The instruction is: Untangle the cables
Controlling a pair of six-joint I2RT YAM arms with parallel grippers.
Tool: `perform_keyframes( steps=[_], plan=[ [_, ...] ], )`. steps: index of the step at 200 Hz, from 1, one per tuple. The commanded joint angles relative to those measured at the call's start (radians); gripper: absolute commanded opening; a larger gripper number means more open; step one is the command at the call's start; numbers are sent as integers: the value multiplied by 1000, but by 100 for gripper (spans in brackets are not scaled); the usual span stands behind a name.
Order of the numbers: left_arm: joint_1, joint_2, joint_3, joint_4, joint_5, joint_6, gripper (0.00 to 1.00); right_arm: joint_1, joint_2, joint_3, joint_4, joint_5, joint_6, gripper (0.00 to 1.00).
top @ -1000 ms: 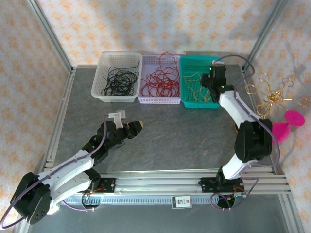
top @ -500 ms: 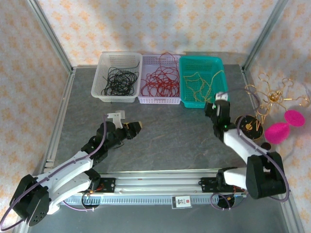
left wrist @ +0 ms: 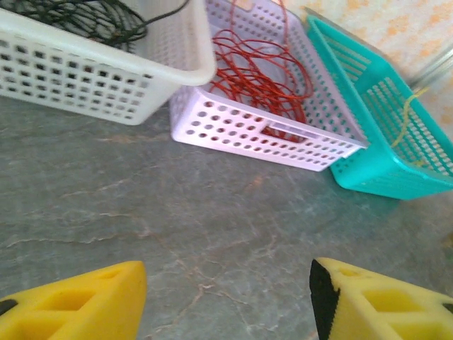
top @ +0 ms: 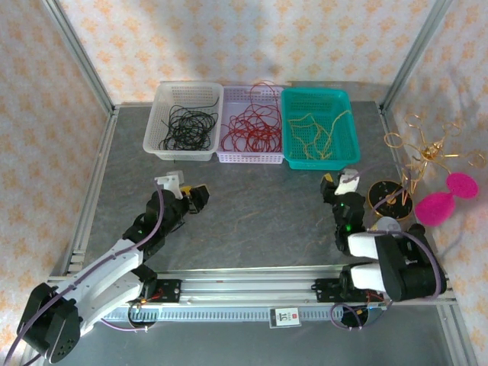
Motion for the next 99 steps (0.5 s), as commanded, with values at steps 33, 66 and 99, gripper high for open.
perform_keyframes(
  steps=[33,66,99],
  plan=[
    [53,-6,-44,60,-154,108,75,-87,135,8,233,-143,17,55],
    [98,3,-61,138,-279,226,83,-103,190,69,169,-142,36,58],
    [188,86,-64,301,-406,275,99,-112,214,98,152,-61,85,100]
  ],
)
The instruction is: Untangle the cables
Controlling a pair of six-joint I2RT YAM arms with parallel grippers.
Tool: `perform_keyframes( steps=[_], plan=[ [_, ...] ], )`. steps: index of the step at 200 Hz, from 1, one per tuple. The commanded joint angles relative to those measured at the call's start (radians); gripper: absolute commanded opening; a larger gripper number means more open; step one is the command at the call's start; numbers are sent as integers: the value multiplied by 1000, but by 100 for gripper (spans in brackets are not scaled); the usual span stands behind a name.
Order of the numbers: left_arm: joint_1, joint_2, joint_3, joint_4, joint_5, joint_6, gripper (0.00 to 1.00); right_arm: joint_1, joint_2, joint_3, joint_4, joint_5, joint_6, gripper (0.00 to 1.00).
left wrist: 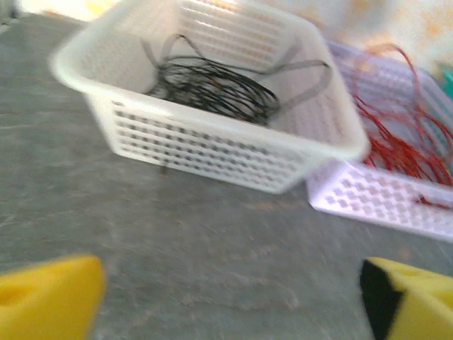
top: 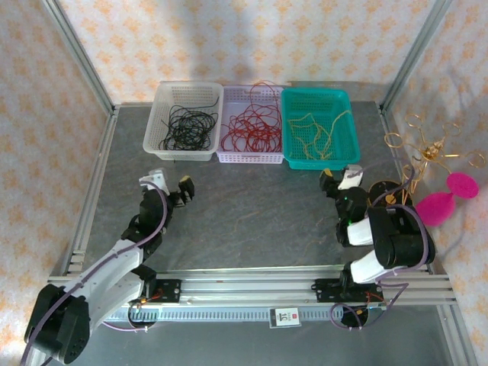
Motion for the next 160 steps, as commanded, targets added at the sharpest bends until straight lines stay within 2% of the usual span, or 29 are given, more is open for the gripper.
perform_keyframes(
  steps=[1,13,36,56,91,105,122,160],
  plan=[
    [40,50,-11,174,-164,96,99,-10,9,27,-3,36,36,100],
    [64,91,-7,236,-202,140,99,-10,3,31,-18,39,36,100],
    [140,190,27,295,-189,211,100,-10,5,32,-18,49,41,100],
    [156,292,-28,512,-208,325,100,-10,4,34,-22,49,41,100],
    [208,440,-109,827,-73,327,100,-10,4,35,-25,49,41,100],
    [212,461,-100,844,-13,333,100,-10,4,36,-27,49,43,100],
    [219,507,-95,892,6,357,100,-10,4,37,-26,49,42,100],
    [245,671,-148,1163,55,365,100,-10,5,36,-28,50,43,100]
  ],
)
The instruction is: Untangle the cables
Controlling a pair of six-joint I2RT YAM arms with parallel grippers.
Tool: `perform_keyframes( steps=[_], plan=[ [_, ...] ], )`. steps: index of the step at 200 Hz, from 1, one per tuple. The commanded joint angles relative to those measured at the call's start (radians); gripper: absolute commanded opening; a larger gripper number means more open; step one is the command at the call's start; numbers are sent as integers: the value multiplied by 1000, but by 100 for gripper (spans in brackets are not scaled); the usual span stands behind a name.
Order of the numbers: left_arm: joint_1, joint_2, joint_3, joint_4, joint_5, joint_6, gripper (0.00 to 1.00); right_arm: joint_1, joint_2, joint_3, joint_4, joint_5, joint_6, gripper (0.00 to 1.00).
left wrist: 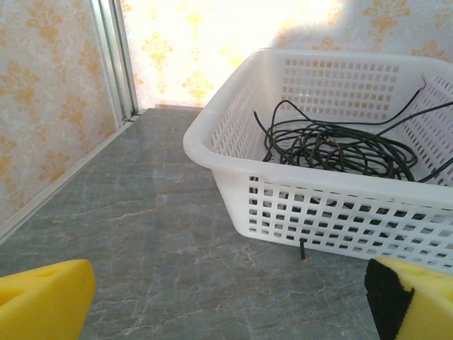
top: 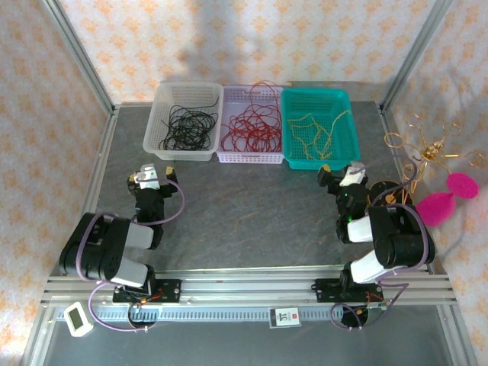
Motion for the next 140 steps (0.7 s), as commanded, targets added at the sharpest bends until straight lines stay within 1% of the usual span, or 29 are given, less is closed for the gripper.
perform_keyframes(
  steps=[1,8,20,30,34,42,49,61,73,140],
  plan=[
    [13,73,-42,256,60,27,100,-7,4,15,-2,18,15,100],
    [15,76,-43,267,61,26,100,-7,4,14,-2,18,15,100],
    [21,54,-17,182,63,13,100,-6,3,15,-3,18,15,100],
    [28,66,9,152,72,9,100,-6,3,15,-3,17,15,100],
    [40,67,18,149,95,5,100,-6,4,15,-2,17,15,100],
    [68,56,40,67,152,-16,100,-6,4,16,-2,17,15,100],
    [92,53,49,41,187,-37,100,-6,3,15,-3,17,15,100],
    [107,63,41,73,207,-48,100,-6,4,14,-3,17,14,100],
    [109,57,46,52,207,-49,100,-6,3,15,-1,18,15,100],
    [108,60,42,65,208,-47,100,-7,3,15,-1,17,14,100]
  ],
)
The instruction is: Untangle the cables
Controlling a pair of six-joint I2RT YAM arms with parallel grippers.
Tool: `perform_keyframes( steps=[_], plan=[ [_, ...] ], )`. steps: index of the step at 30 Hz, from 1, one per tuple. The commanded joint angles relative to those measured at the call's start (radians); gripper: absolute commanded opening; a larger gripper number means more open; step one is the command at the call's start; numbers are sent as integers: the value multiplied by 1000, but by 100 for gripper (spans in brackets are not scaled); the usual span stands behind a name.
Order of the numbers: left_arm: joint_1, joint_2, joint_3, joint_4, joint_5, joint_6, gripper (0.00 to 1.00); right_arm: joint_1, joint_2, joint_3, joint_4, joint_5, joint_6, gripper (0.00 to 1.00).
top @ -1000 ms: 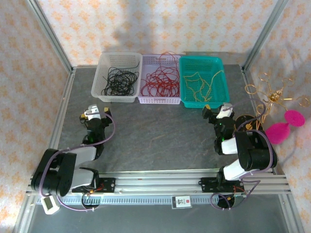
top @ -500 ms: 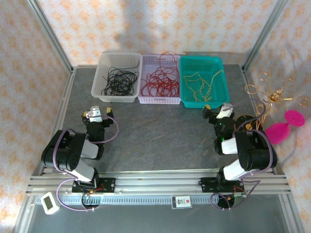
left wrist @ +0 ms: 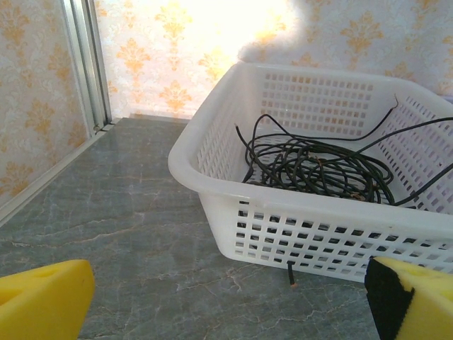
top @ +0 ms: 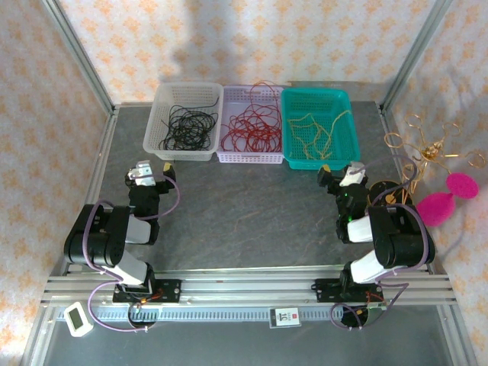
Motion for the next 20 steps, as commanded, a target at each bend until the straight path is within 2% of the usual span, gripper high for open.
perform_keyframes(
  steps=[1,20],
  plan=[
    [3,-4,9,-2,23,-15,100,-7,3,15,1,18,14,100],
    [5,-4,11,-7,22,-13,100,-10,3,17,-4,13,16,100]
  ],
)
